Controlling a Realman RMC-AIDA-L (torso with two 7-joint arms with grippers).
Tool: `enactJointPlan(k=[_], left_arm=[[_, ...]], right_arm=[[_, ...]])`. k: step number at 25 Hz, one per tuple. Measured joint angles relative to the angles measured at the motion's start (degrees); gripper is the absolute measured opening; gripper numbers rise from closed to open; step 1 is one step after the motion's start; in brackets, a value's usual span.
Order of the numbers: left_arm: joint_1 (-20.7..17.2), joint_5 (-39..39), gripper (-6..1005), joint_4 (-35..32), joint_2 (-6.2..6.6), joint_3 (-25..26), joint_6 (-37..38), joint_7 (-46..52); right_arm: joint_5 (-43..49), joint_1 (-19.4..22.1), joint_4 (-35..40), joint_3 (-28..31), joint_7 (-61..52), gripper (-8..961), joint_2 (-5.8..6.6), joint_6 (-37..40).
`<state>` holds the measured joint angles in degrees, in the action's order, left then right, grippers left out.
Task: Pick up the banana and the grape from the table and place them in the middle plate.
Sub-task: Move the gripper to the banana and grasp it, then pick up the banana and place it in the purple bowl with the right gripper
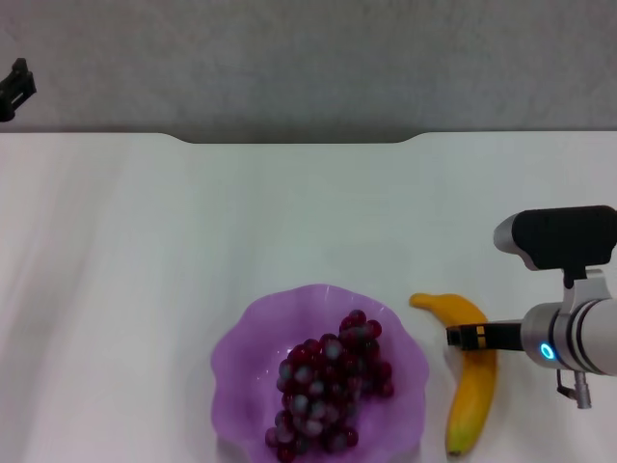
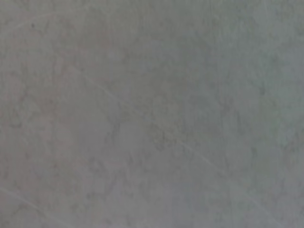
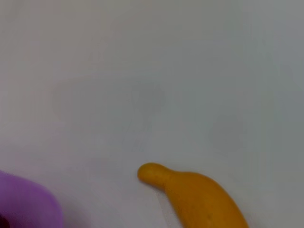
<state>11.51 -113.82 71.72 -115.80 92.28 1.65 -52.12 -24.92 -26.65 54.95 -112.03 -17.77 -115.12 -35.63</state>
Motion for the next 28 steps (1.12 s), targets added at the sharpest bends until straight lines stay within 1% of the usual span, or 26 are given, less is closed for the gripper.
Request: enactJointPlan(k=[5,9,12,16,17,18,22,25,28], left_arm=[[-0.06,0.00,890,0.00,0.03,0.00,0.01,0.00],[-0.34,0.00,890,0.07,0.03,0.00,0.02,-0.07],[-1.31,0.00,890,1.43,-0.07,-0.11,0.02,-0.08],[-2.27,-0.02,890,3.38,-0.10,-0.57,-0.02,-0.10],[-2.35,-0.03,890,3.55,-0.10,-0.70,-0.10,-0.15],[-2.39,-0.04,890,3.67,-0.11,-0.78,-0.30,-0.20],[-2.59,-0.06,890,4.01,-0.12,-0.78,-1.45,-0.26],[-3.19,-0.09,890,4.62,-0.15,-0.42,-2.33,-0.76],[-3.26,-0.09,891,4.67,-0.21,-0.60,-2.40,-1.36]], right_arm=[[-0.13,0.14,0.23,-0.76,0.13,520,0.08,0.70],[-0.09,0.50,0.74,-0.70,0.23,523,0.18,0.95],[0.27,1.82,3.04,0.51,0.98,526,0.30,1.24],[1.26,5.24,8.74,5.66,5.08,530,0.41,0.25],[2.79,6.86,11.80,7.68,6.11,530,0.36,-0.89],[2.79,6.86,11.80,7.68,6.11,531,0.36,-0.89],[6.37,8.86,18.34,9.38,6.35,535,0.28,-3.29],[7.94,9.44,22.12,9.31,6.43,537,0.25,-4.76],[8.47,9.52,23.93,8.72,6.80,540,0.18,-5.57]])
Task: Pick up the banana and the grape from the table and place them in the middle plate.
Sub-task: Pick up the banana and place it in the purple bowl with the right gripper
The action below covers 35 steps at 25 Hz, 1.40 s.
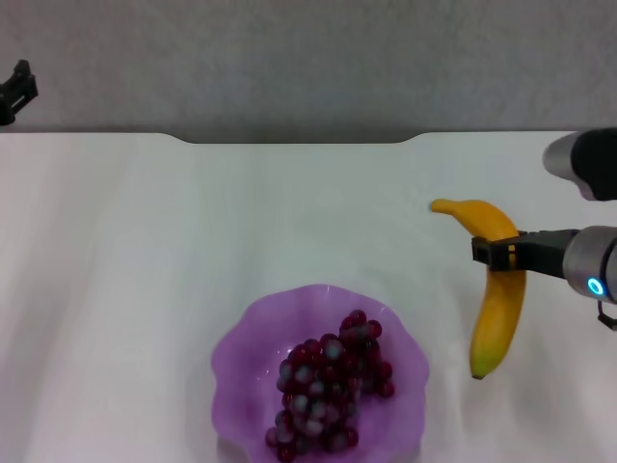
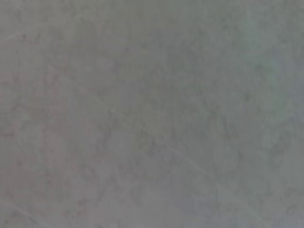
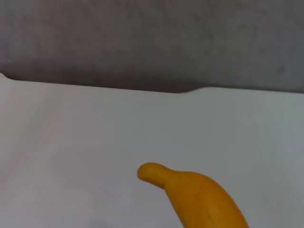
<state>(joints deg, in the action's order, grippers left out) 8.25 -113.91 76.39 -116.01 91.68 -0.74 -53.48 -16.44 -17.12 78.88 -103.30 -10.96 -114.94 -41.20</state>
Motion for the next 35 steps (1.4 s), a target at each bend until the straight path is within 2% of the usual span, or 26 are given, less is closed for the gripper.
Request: enactJointPlan(k=[9,35], left_arm=[[-0.14,0.00,886,1.03,-0.01,-0.18,-0.56,-0.21],[-0.70,0.01,877,2.91,-0.09,-0.28,-0.63,-0.48]], right_arm=[[-0.60,-1.16,1.79,-4.10,0.26,548,-0.10,-0.37],[-5.17,-10.62,-1.96,-18.22,0.05,570,-0.20,2.61]])
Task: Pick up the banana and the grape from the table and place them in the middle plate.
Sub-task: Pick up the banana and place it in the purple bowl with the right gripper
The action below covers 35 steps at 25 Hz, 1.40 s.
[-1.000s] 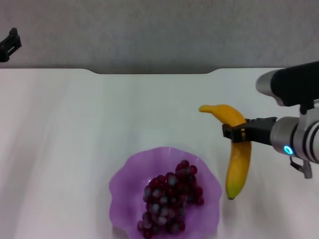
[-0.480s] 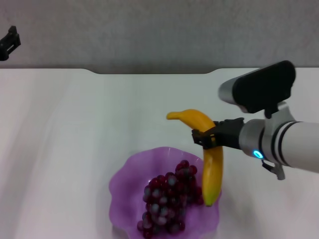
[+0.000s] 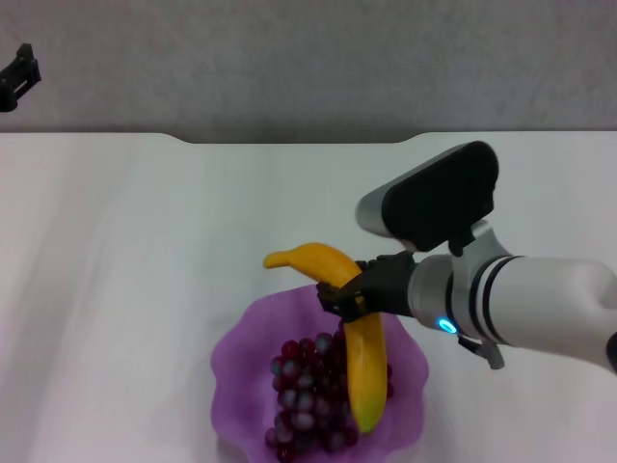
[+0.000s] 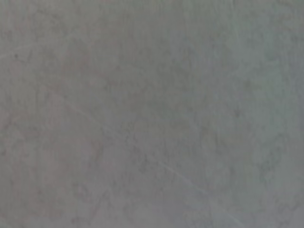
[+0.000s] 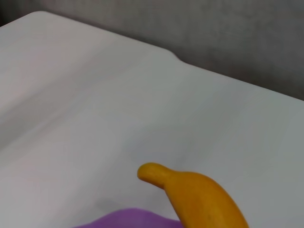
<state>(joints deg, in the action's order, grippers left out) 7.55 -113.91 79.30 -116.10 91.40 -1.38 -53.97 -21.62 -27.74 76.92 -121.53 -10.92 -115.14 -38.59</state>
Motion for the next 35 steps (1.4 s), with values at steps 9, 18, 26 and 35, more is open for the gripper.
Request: enactJointPlan(k=[9,18,26,35], left_arm=[[0.00,0.00,877,0.00,0.00,0.14,-0.03,-0.14],[0.00,0.00,878,-0.03,0.00,0.00,-0.03,-0.35],[-0.13,0.00,877,-0.03,0.00,0.00,-0.03,-0.47],[-0.52,0.00,878,-0.02,0.00,0.06,0.10,-0.53]], right_arm=[[-0.09,-1.82,-0.20,-4.10,0.02,578,0.07,0.59],[-0.51,-2.66,-2.42,-6.18,0.02,586,0.03,1.07],[-2.45,-4.28,-3.93,-7.03,0.07,593,0.16,1.42],[-2.37,-3.94,-3.45,-7.11,0.72,601,0.16,1.34]])
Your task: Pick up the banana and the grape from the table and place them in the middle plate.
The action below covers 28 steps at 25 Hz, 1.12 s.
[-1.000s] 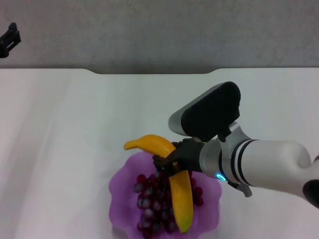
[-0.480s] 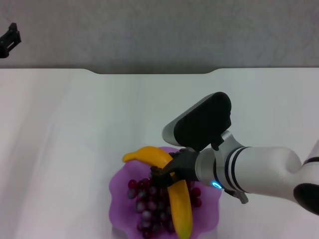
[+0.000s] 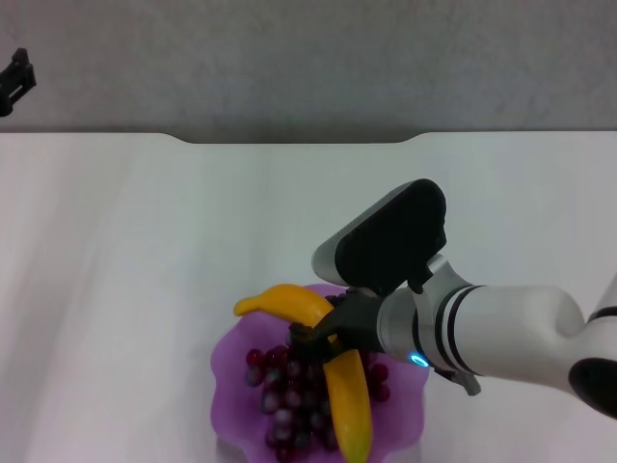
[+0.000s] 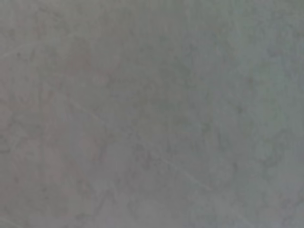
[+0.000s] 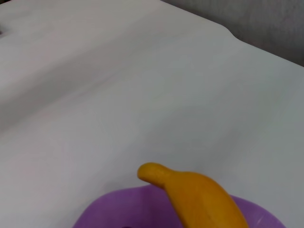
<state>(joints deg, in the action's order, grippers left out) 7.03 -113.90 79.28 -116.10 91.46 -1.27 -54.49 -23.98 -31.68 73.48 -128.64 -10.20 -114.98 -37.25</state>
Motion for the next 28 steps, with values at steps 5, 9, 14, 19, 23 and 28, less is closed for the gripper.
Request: enactJointPlan(k=[5,9,14,19,23,28], left_arm=[[-0.15,0.00,877,0.48,0.00,0.02,-0.02,0.00],[-0.22,0.00,877,0.52,0.00,0.07,-0.04,0.00],[-0.28,0.00,877,0.52,0.00,0.05,-0.05,-0.09],[-0.57,0.00,878,0.64,0.00,0.01,-0.05,-0.14],[-0.67,0.00,878,0.70,-0.03,-0.58,-0.10,-0.18],[-0.46,0.00,878,0.60,-0.09,-1.00,-0.13,-0.76]], right_arm=[[0.07,0.24,0.05,0.11,0.01,605,-0.04,0.18],[0.08,0.26,0.06,0.06,0.01,609,-0.05,0.65],[0.08,0.29,0.08,0.06,0.01,658,0.02,0.70],[0.13,0.44,0.59,0.29,0.01,847,0.05,1.10],[1.24,1.17,1.85,1.19,0.05,875,0.18,2.65],[4.20,2.03,4.37,3.03,0.09,875,0.13,4.44]])
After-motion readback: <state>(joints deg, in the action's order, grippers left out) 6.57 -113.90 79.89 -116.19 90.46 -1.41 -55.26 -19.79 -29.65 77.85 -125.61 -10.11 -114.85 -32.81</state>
